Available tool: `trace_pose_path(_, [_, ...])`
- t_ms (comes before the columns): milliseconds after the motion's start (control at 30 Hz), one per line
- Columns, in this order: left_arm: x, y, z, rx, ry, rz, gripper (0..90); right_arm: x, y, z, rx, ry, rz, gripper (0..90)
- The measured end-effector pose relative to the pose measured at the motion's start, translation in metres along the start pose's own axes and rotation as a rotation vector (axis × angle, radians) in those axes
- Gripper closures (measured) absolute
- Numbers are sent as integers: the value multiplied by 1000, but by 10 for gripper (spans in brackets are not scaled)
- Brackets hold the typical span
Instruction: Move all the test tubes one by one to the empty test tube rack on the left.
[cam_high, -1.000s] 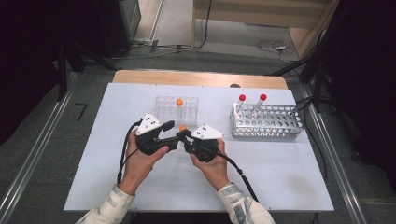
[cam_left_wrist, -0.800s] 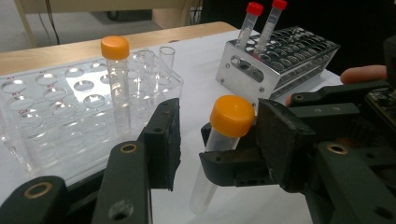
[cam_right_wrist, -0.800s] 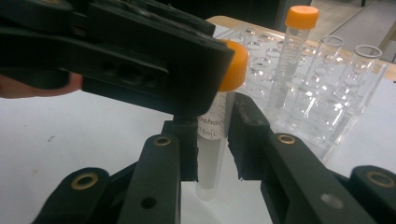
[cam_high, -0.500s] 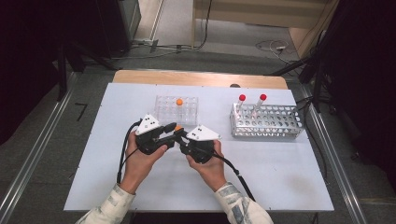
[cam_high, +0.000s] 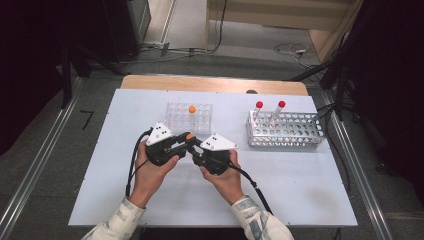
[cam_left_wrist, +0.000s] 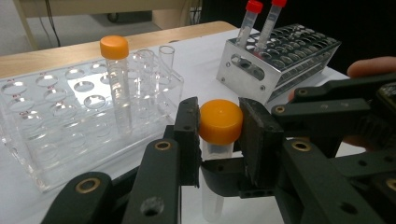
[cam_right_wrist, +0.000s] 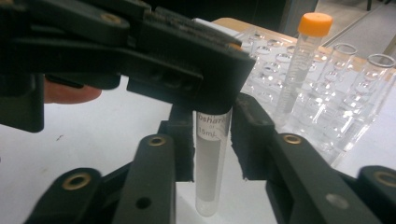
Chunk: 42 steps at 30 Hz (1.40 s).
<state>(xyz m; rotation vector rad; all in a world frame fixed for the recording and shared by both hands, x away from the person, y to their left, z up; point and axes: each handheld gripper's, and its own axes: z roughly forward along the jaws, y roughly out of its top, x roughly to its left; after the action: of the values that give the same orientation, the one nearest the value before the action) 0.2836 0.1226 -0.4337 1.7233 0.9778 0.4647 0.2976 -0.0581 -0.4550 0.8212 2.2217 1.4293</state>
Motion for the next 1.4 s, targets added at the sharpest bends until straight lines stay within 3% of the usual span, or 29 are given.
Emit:
trace_pose_path(200, [0,1,-1,-10,5,-3,701,-6,1,-2,16,9,44,373])
trace_pose_path(333, [3,3,-1,-13,13,-9,702,-13,1,-9,17,-2,54,291])
trace_pose_path(533, [10,14,-5,-26,27,-24,701,-28,-3,-31,17,-56,42,284])
trace_pose_path(667, [15,27,-6,-18,59,-14,701,-43,-9,-47,20,-90,40,283])
trace_pose_path(900, [28,54,-5,-22,122,0,701,-66,-20,-72,3,-129,94,260])
trace_pose_path(1133, [41,74,2,-27,146,-19,701,-83,-31,-84,12,-169,117,230])
trace_pose_path(1400, [53,86,17,-31,186,-24,701,-95,-37,-94,10,-195,148,231])
